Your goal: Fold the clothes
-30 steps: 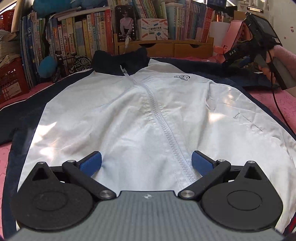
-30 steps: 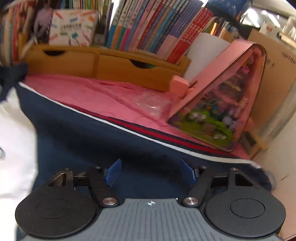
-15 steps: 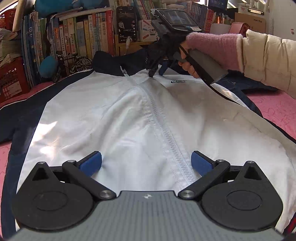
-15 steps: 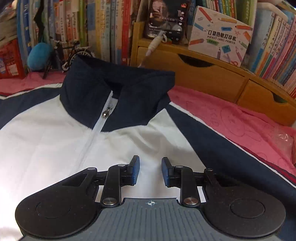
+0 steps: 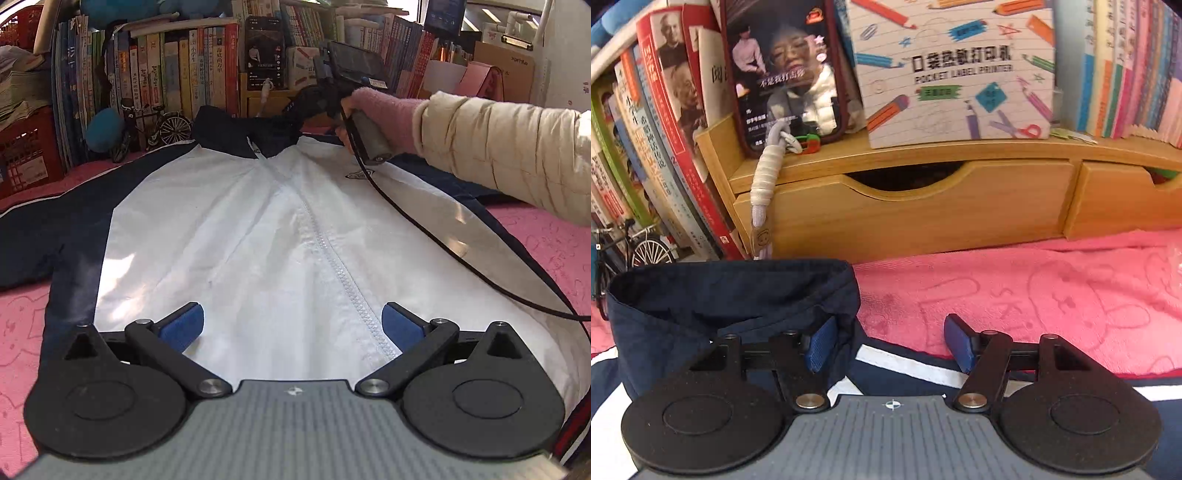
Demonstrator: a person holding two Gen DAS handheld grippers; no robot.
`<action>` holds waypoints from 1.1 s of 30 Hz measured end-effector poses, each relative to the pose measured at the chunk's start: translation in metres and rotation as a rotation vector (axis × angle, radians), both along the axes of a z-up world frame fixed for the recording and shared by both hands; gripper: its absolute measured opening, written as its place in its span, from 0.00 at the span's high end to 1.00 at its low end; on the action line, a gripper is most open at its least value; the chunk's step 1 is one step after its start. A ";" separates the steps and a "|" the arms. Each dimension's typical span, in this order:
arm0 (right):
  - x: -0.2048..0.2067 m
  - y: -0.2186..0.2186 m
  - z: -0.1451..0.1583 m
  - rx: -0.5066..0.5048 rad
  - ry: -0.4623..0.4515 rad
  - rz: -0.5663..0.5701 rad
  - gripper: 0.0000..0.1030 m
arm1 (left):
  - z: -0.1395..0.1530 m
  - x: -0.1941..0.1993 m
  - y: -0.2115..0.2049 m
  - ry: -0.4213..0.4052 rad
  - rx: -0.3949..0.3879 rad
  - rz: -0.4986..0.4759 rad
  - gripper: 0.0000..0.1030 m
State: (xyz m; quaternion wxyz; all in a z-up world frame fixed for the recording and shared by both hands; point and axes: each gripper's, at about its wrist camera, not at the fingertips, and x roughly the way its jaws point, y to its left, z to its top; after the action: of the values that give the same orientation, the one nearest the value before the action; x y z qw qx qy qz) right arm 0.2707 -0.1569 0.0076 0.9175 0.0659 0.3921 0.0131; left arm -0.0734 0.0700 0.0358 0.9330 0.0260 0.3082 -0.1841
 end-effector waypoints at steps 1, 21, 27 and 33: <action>-0.010 -0.002 0.005 -0.007 -0.018 0.017 0.39 | 0.013 0.007 0.013 -0.022 -0.014 0.021 0.00; -0.178 0.076 -0.004 -0.531 -0.312 0.725 0.00 | -0.051 0.240 0.013 -0.211 0.572 0.204 0.17; -0.110 -0.072 -0.021 -0.316 -0.072 0.151 0.00 | -0.042 0.272 0.062 -0.060 0.423 0.411 0.01; -0.157 -0.156 0.010 -0.575 -0.039 -0.275 0.03 | -0.011 0.220 0.089 -0.048 0.241 0.432 0.15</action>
State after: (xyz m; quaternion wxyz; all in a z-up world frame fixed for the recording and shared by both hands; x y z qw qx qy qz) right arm 0.1135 -0.3130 0.0176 0.8990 -0.1442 0.3493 -0.2213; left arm 0.1469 0.1587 0.0247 0.9480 0.0749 0.3040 0.0582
